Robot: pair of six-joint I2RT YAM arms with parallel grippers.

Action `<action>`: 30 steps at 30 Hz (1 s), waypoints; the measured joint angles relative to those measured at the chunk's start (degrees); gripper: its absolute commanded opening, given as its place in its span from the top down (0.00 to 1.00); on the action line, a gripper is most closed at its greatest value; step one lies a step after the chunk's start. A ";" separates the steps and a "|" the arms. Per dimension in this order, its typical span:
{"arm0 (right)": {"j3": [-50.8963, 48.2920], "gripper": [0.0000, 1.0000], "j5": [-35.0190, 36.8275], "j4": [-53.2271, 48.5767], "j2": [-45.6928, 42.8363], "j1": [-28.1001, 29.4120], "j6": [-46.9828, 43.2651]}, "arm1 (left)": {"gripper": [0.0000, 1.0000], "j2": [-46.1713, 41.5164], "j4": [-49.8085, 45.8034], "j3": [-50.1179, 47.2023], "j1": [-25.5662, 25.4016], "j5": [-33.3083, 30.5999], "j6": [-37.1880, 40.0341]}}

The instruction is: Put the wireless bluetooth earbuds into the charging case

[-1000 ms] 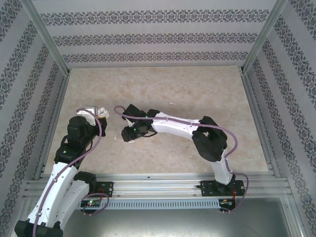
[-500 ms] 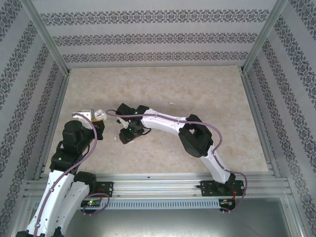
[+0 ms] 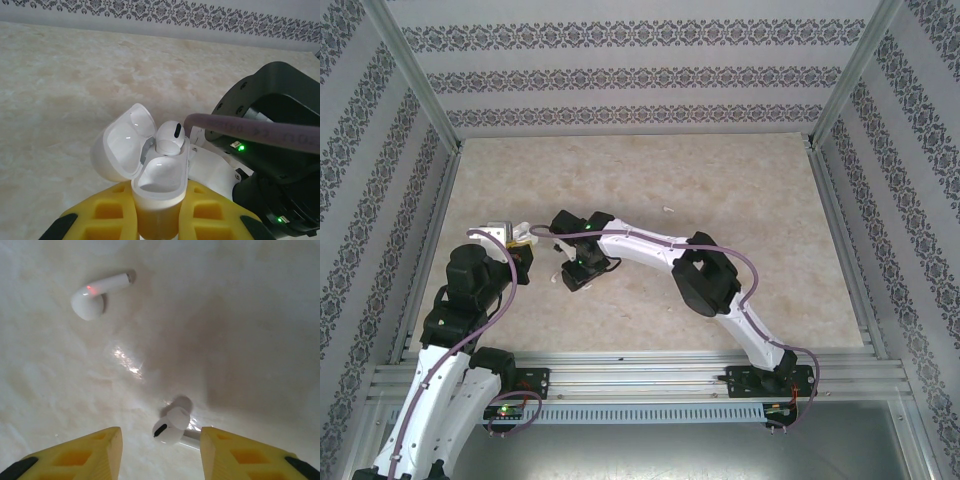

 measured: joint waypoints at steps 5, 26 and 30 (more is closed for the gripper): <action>1.25 0.56 1.09 -1.27 1.03 0.81 -0.79 | 1.00 0.39 0.02 0.00 0.02 0.15 0.00; 6.16 0.68 4.13 -7.41 4.22 1.75 -0.94 | 1.00 1.40 0.04 -0.94 0.37 1.44 0.00; 6.27 0.67 4.33 -7.72 4.44 1.86 -0.74 | 1.00 1.33 0.02 -1.01 0.37 1.90 0.04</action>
